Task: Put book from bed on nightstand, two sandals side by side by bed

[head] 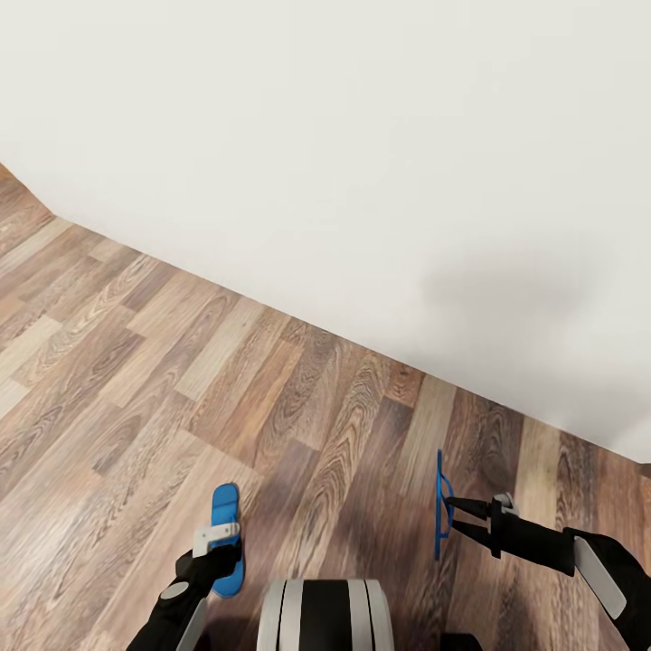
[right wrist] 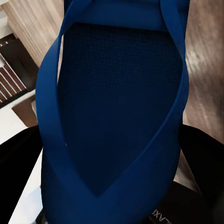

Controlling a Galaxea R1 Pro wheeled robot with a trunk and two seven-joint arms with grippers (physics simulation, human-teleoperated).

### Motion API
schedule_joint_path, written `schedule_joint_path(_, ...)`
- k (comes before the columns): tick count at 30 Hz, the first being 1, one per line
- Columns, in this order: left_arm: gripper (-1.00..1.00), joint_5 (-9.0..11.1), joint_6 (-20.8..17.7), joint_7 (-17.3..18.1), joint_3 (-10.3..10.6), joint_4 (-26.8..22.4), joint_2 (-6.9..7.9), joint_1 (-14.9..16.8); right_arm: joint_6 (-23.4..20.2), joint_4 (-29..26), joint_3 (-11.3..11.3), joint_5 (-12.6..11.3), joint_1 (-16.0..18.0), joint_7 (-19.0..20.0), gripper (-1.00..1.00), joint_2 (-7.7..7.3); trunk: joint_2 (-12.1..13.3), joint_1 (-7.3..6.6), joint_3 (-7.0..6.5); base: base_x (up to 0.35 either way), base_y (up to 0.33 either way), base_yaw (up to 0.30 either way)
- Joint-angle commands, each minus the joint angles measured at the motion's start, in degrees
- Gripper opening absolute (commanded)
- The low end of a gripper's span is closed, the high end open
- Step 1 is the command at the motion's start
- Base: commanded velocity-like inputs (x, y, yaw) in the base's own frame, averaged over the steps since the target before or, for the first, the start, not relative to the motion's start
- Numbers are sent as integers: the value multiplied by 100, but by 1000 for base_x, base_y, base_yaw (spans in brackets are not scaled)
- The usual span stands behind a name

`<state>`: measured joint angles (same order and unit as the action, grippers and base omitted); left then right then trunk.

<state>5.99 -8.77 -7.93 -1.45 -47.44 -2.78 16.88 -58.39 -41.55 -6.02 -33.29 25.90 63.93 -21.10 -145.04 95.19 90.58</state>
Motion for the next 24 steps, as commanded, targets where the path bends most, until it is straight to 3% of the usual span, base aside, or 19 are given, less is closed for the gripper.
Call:
schedule_joint_path(1,100,60,-28,-16,-5,-11,-3,0,-24,0,-6,5,3,23,-100,0,-3,1,26,0,0,0)
schedule_joint_path(12,100,60,-28,-16,-2,-11,-11,0,-24,2,-4,6,3,23,-100,8,-4,4,48,0,0,0)
schedule_joint_path(24,100,60,-28,-16,-4,-11,-12,0,-24,-2,-4,3,1,26,-100,9,-20,35,314,0,0,0)
